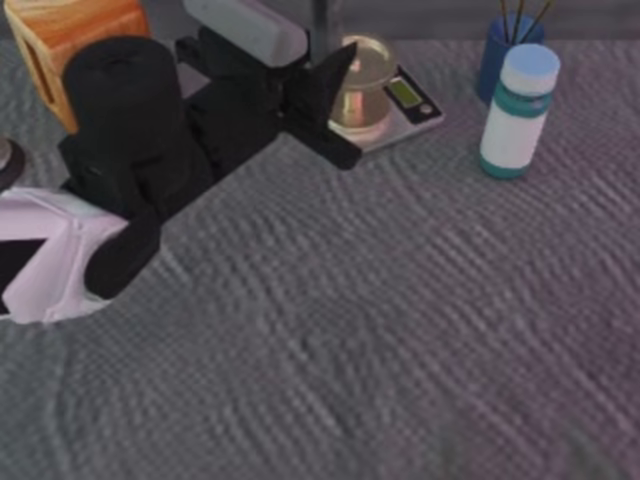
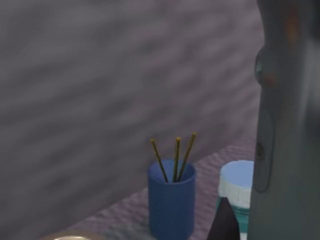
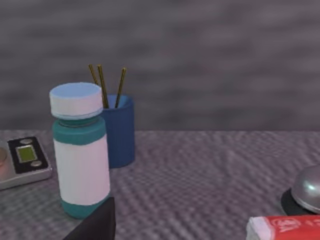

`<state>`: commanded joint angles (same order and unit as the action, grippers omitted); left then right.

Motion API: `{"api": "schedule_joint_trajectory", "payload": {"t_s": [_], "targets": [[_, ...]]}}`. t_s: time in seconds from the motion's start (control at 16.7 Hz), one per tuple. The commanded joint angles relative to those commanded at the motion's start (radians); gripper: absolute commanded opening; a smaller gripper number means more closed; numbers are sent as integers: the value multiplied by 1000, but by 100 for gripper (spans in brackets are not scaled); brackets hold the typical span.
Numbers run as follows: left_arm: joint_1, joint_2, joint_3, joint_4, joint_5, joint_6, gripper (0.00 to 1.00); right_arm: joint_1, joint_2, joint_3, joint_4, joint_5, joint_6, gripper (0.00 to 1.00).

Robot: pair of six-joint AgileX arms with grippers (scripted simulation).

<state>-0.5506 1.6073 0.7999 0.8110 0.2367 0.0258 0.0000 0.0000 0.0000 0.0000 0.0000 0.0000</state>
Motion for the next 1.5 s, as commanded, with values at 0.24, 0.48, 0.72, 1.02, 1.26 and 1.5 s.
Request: {"api": "schedule_joint_trajectory", "payload": {"t_s": [0.24, 0.48, 0.72, 1.02, 1.26, 1.5], "targets": [[-84, -30, -23, 7, -87, 2, 0, 0, 0, 0, 0, 0, 0, 100], [-81, -26, -20, 6, -84, 3, 0, 0, 0, 0, 0, 0, 0, 100], [-84, -30, -23, 7, -87, 2, 0, 0, 0, 0, 0, 0, 0, 100], [-84, -30, -23, 7, -87, 2, 0, 22, 34, 17, 15, -8, -1, 100], [-84, -30, -23, 7, -87, 2, 0, 119, 211, 111, 100, -35, 4, 100], [-84, -30, -23, 7, -87, 2, 0, 254, 483, 259, 235, -66, 13, 100]]}}
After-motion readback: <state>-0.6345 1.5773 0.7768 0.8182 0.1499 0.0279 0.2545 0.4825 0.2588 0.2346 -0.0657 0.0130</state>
